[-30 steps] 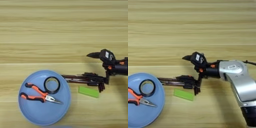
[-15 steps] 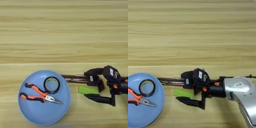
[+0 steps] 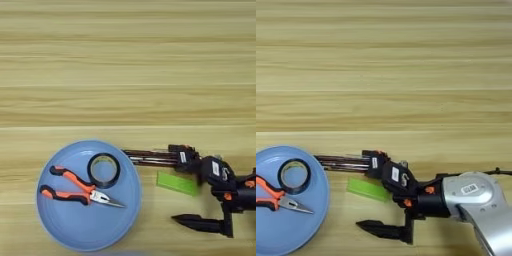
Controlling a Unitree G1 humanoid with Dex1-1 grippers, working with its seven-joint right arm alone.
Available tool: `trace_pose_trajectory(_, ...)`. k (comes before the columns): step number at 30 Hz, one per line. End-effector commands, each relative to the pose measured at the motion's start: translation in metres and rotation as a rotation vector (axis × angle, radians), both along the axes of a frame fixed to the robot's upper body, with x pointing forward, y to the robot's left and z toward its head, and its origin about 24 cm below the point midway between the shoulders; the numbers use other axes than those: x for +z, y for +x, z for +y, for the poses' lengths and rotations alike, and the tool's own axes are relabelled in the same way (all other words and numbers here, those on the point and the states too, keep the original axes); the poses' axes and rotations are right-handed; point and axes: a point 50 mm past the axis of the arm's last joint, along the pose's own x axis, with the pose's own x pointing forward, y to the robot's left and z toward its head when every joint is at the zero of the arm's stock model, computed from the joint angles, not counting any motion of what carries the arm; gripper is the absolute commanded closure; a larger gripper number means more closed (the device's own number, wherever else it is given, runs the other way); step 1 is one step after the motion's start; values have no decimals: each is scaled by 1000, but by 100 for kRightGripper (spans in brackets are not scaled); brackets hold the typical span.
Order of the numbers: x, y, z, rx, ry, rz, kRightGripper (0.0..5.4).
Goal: Move the objects on the table
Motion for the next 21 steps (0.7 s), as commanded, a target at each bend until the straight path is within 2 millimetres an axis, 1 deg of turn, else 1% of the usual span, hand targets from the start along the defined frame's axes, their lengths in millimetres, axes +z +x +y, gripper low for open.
trace_pose_trajectory(1,9,11,-3,8,-64,-105,3)
trace_pose_trajectory(12,-9,15,-4,-14,-105,-75,3)
trace_pose_trajectory(18,-12,17,-6,-19,-114,-67,3)
trace_pose_trajectory(21,-13,18,-6,-22,-112,-66,33)
